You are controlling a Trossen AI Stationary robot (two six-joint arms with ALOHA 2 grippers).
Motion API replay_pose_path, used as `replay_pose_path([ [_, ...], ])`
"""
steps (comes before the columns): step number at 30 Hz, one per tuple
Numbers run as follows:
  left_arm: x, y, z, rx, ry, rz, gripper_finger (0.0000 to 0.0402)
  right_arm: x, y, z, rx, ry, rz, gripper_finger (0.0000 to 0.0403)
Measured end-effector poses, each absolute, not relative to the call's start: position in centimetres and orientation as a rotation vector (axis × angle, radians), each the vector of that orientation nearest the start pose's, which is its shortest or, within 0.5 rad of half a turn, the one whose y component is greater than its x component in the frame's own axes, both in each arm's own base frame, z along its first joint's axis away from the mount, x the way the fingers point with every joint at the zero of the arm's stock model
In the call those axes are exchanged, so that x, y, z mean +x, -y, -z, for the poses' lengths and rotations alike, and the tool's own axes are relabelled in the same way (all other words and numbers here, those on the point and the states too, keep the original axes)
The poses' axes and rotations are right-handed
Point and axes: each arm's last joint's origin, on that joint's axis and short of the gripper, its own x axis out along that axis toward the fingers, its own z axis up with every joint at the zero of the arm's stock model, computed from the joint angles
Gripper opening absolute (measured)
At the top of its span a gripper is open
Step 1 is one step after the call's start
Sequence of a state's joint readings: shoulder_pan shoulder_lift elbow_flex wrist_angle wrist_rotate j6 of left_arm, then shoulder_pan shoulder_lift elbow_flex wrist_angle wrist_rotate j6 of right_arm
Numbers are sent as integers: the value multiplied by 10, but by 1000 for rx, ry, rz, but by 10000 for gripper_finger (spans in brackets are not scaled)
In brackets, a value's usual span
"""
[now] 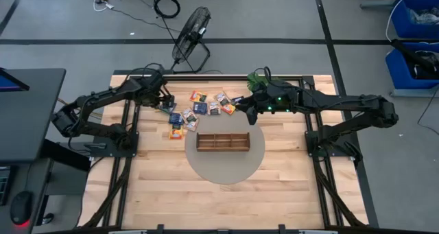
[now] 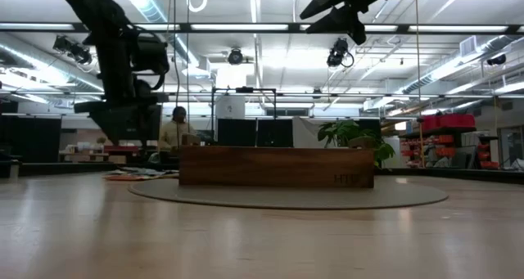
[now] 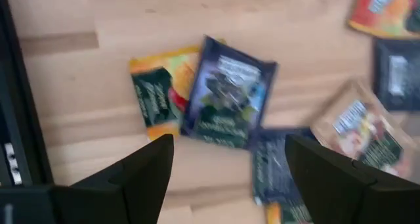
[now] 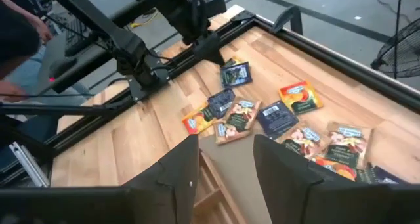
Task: Pick & Place Tea
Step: Put the blue tea bag into the right section of the wooden organizer
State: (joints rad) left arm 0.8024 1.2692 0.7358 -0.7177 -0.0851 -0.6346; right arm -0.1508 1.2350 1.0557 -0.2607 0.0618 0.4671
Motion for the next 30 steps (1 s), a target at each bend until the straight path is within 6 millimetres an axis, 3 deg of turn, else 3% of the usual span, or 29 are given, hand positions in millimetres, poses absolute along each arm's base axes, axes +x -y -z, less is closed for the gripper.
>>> replay_pose_path([
  [8,133,-162,-168,-1055,-856,-1129,298,274,43,-327,503,-358,289,156],
  [30,139,-170,-150,-1034,-833,-1060,298,274,44,-327,549,-344,325,155],
])
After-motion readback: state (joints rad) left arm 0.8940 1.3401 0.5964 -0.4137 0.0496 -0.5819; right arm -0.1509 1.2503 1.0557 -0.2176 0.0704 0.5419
